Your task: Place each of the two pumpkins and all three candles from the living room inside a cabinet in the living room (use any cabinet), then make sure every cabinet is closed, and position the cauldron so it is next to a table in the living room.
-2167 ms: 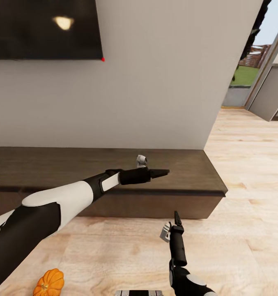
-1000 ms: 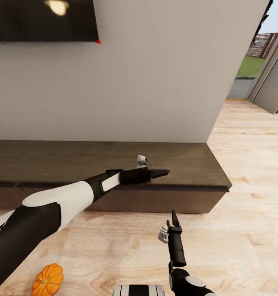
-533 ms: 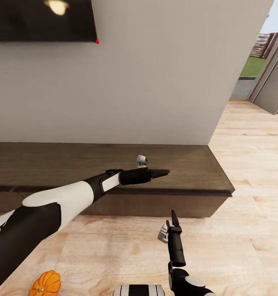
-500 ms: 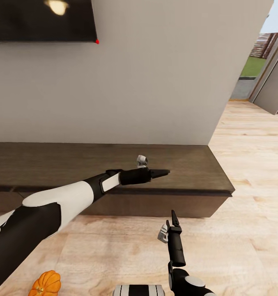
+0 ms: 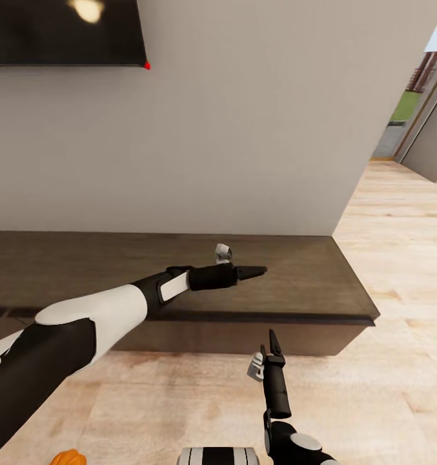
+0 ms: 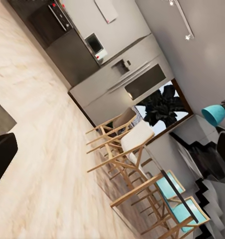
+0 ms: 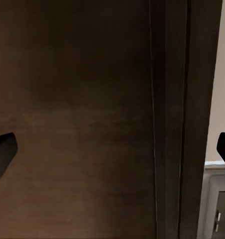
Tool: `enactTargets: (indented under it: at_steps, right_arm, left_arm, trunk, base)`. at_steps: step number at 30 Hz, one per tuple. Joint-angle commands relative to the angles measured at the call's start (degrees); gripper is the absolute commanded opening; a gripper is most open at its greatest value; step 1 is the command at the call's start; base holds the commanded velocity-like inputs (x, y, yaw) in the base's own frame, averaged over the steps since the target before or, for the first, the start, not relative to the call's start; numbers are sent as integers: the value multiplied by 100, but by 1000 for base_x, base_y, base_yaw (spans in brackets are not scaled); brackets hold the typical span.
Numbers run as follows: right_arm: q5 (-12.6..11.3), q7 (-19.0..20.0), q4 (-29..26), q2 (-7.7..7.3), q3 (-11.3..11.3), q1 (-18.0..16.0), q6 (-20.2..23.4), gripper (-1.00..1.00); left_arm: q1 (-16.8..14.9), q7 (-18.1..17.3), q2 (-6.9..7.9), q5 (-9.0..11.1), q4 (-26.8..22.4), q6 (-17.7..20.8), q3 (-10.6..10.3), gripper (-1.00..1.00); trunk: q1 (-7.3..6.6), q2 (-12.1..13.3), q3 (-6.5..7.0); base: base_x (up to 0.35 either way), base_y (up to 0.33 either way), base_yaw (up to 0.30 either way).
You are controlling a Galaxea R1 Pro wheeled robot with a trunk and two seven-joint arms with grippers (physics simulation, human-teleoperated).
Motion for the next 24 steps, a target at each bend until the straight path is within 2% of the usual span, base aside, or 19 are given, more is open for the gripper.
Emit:
enactTargets:
  at_steps: [1, 24]
  right_arm:
    - [-2, 0, -8, 0, 0, 2, -1, 100]
    - [-70, 21, -86, 0, -14, 0, -6, 100]
  left_arm:
    - [0, 0, 0, 0, 0, -2, 0, 100]
    - [0, 0, 9, -1, 4, -1, 0, 100]
  trunk:
    - [0, 0, 0]
    - [0, 0, 0]
  base:
    - [52, 0, 0]
    - [11, 0, 0]
